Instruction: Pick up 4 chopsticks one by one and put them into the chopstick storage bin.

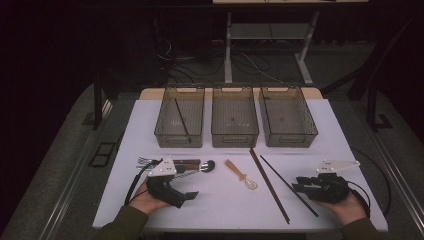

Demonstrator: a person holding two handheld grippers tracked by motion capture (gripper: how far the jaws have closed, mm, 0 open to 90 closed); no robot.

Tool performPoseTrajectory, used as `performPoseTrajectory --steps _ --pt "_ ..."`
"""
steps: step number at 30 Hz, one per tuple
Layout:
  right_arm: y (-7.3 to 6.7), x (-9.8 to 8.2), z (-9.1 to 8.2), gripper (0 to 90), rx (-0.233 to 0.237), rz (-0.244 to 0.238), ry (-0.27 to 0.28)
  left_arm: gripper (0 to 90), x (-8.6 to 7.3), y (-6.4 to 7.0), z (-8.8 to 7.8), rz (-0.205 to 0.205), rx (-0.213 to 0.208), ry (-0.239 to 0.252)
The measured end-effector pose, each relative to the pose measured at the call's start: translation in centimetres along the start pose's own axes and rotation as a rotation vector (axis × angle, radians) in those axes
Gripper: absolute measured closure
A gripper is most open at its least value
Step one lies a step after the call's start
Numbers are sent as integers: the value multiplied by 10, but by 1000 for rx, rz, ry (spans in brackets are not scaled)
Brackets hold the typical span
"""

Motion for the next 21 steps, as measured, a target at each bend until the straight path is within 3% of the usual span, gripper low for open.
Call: performPoseTrajectory --steps 7,21 --pt "-1 -7 6 744 -3 -17 -63 30 0 0 0 0 -2 -2" --pt "-7 -17 12 803 5 -40 -145 31 0 0 0 0 0 0"
Point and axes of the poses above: each handheld gripper's, and its own axes: z roughly forward along the jaws, x roughly out of its top, y roughly to its right, the point moved 10 cm from there along z, roughly forward along the jaws, and after that the axes turned 10 degrees about -z, right-handed, at the moved point
